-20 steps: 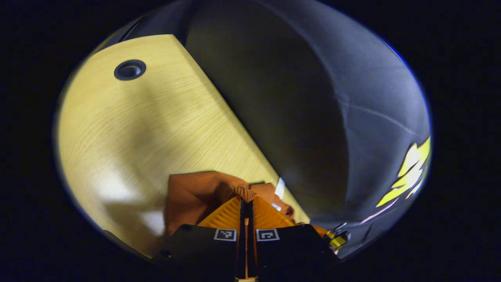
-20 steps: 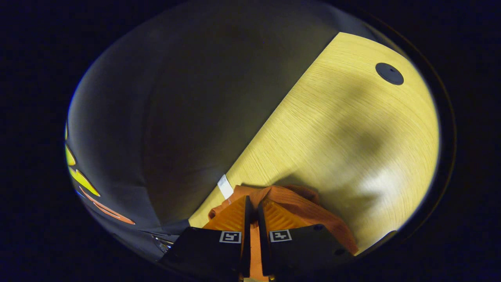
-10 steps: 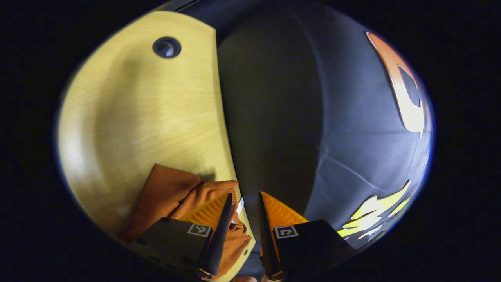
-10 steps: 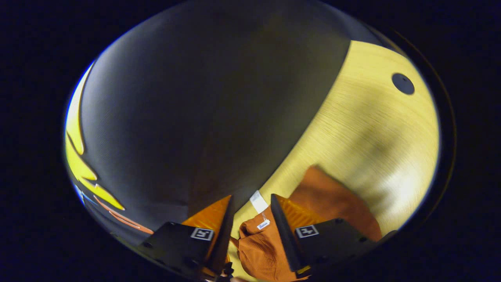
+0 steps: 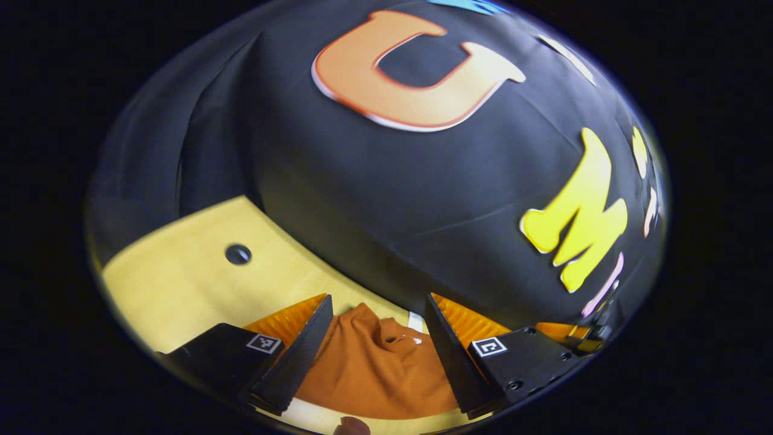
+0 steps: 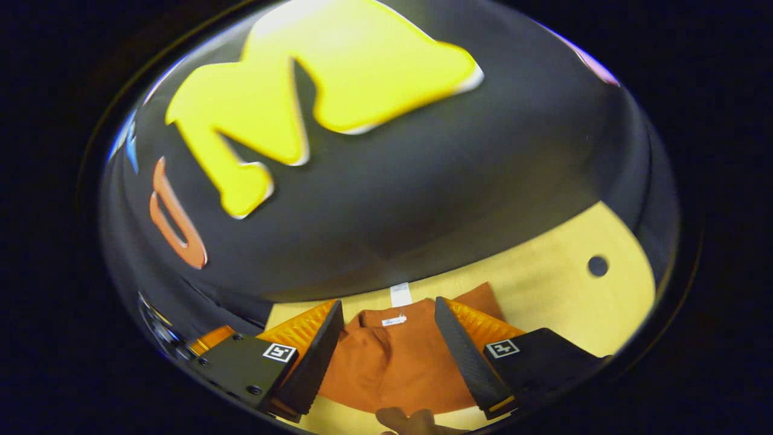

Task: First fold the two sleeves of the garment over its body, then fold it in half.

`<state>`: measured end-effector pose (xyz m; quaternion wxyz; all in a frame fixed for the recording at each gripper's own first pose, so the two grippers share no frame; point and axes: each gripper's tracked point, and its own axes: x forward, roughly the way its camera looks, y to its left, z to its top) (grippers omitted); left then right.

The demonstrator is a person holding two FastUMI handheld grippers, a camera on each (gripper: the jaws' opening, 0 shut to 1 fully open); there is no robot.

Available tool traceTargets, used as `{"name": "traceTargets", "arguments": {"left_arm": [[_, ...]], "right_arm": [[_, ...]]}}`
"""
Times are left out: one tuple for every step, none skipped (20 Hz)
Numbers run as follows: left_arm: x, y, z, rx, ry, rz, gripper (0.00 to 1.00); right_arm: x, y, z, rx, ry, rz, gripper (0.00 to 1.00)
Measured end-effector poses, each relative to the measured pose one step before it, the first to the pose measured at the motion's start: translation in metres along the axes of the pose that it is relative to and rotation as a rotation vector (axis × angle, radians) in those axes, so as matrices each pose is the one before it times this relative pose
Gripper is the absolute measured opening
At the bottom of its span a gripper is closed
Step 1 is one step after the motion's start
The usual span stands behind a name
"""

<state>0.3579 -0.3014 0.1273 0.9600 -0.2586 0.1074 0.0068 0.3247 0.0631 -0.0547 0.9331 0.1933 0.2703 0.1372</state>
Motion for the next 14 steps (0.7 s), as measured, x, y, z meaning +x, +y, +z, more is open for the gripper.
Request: {"name": "traceTargets", "arguments": {"left_arm": [[-0.01854,-0.00625,0.00496,0.05646,-0.01675,0.00256,0.99],[-0.01953,-0.01212,-0.00108,0.05710,-0.01886,0.00970,0.99],[-0.01727,-0.00508,0.00255,0.05521,-0.02450,0.01765,0.99],[-0.01998,-0.00517,0.00590,0.05158,-0.02435,0.00176,0.98],[-0.01694,-0.00509,0.00286,0.04491,-0.02182,0.01243,0.98],[-0.01932,-0.00363,0.00303,0.03351,-0.01146,0.00999,1.00],[-0.01852,-0.00647,-0.00188,0.01706,-0.00482,0.00157,0.98],[-0.01482,-0.00743,-0.00923,0.01015,0.00820,-0.00129,0.98],[-0.01521,-0.00672,-0.01319,0.00519,0.01926,-0.00638,0.98],[-0.01329,-0.00214,-0.01515,0.00813,0.01269,0.00762,0.98],[-0.01191,-0.00172,-0.01330,0.01514,-0.00019,0.00691,0.98],[-0.01111,-0.00256,-0.01157,0.01753,-0.00194,0.00780,0.98],[-0.01034,-0.00342,-0.01312,0.01696,0.00795,0.00732,0.98],[-0.01003,-0.00381,-0.01229,0.01124,0.01270,0.00167,0.98]], "right_arm": [[-0.02483,0.00085,0.00601,-0.04718,-0.03646,-0.01852,0.92],[-0.02515,-0.00267,0.00515,-0.04394,-0.03226,-0.02438,0.98],[-0.02871,-0.00372,0.00352,-0.02577,-0.03459,-0.02306,0.98],[-0.02412,-0.00422,0.00070,-0.01924,-0.02440,-0.02009,0.97],[-0.02349,-0.00317,-0.00068,-0.01637,-0.01827,-0.00927,0.97],[-0.02334,-0.00367,-0.00173,-0.02026,-0.01511,-0.00416,0.97],[-0.01718,-0.00569,-0.00716,-0.02693,-0.01135,-0.01692,0.98],[-0.02023,-0.00677,-0.00648,-0.01435,-0.01473,-0.02392,0.98],[-0.01734,-0.00668,-0.00684,-0.00684,-0.01901,-0.03458,0.98],[-0.01698,-0.00669,-0.01107,-0.01610,0.00143,-0.02811,0.98],[-0.01770,-0.00201,-0.01441,-0.02607,0.00062,0.00531,0.97],[-0.01506,-0.00352,-0.01323,-0.03782,-0.00265,-0.00916,0.98],[-0.01164,-0.00541,-0.01226,-0.04121,-0.01277,-0.01976,0.97],[-0.01228,-0.00621,-0.01123,-0.03391,-0.01032,-0.02622,0.97]]}}
